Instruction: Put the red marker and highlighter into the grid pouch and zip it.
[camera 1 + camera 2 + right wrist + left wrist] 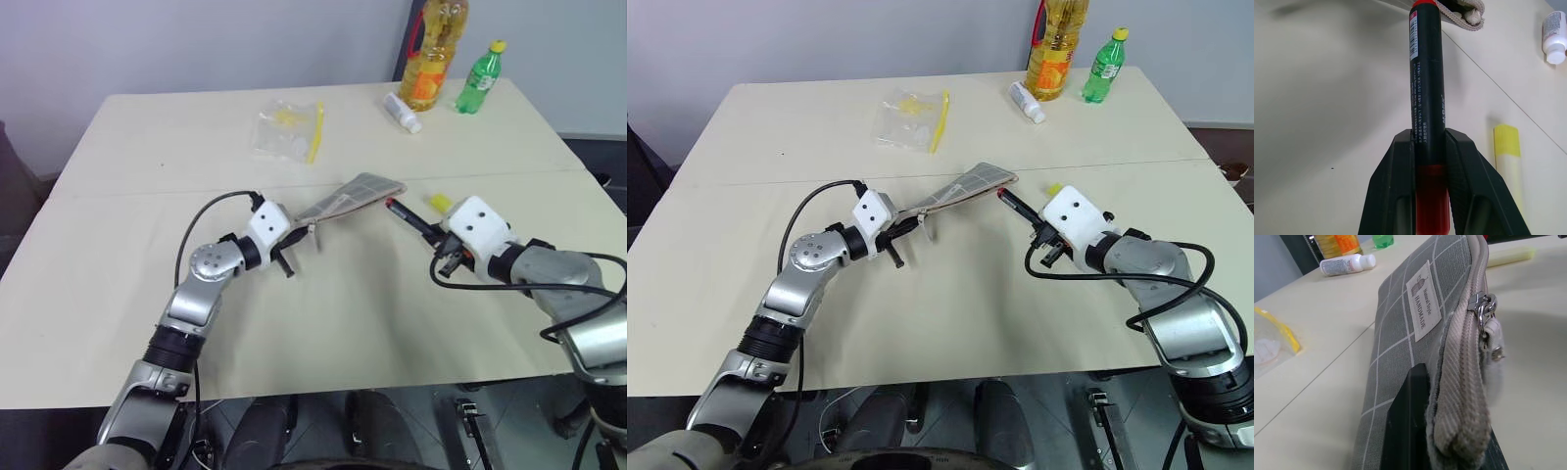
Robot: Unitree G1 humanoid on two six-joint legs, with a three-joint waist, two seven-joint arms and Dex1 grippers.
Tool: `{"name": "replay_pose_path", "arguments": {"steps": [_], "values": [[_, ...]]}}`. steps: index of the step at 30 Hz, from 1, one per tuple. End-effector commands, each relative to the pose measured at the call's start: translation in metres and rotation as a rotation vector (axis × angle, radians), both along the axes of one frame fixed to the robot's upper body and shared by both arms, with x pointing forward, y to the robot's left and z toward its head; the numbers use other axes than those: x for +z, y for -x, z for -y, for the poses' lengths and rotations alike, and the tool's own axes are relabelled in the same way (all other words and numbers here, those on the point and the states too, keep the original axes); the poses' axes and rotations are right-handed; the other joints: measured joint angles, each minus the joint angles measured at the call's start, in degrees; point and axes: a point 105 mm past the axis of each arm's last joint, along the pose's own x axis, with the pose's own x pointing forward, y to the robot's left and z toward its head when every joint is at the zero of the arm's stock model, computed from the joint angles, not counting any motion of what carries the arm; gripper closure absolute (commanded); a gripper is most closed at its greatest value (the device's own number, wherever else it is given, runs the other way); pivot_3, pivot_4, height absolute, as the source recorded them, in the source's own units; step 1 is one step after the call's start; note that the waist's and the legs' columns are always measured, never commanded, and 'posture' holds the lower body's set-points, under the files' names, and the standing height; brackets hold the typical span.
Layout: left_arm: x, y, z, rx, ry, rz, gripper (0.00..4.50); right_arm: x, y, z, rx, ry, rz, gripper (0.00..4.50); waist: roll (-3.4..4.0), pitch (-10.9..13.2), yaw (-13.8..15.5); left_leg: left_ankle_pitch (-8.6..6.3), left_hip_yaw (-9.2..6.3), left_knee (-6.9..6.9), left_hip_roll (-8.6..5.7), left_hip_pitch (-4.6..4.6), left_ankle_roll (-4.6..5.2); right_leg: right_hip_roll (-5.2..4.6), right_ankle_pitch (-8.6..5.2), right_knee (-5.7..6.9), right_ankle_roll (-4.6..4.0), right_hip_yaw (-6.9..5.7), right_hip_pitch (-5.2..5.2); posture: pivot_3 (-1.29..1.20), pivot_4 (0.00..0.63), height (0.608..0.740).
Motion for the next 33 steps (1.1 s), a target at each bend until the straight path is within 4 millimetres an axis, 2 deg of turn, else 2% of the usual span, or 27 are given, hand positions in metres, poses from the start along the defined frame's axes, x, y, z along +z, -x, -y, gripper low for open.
{"name": "replay_pose_path", "arguments": {"steps": [1,9,21,33], "values": [[0.005,0.001,-0.002,0.003,-0.011,0.031,4.5,0.019,0.005,-0.005,0.036,0.004,0.071,4.2,0.0,0.0,-0.01,0.0,0.0,0.0,0.0,0.0,0.0,0.0,0.0,0.0,0.0,0.0,0.0,0.0,0.15,0.74],[0.004,0.0,-0.002,0.008,-0.01,0.028,4.5,0.025,0.007,-0.004,0.037,-0.003,0.084,4.2,0.0,0.0,0.0,0.0,0.0,0.01,0.0,0.0,0.0,0.0,0.0,0.0,0.0,0.0,0.0,0.0,0.15,0.74],[0.007,0.007,0.003,-0.031,0.02,0.025,4.5,0.014,0.003,-0.001,0.01,0.002,0.048,4.2,0.0,0.0,-0.02,0.0,0.0,0.01,0.0,-0.01,0.0,0.0,0.0,0.0,0.0,0.0,-0.01,0.0,0.15,0.74],[0.01,0.01,0.006,-0.056,0.038,0.021,4.5,0.013,0.004,-0.008,0.042,0.027,0.047,4.2,0.0,0.0,0.01,0.0,0.0,0.02,0.0,-0.01,0.0,-0.01,0.0,0.0,-0.01,0.0,0.0,0.0,0.15,0.74]]}}
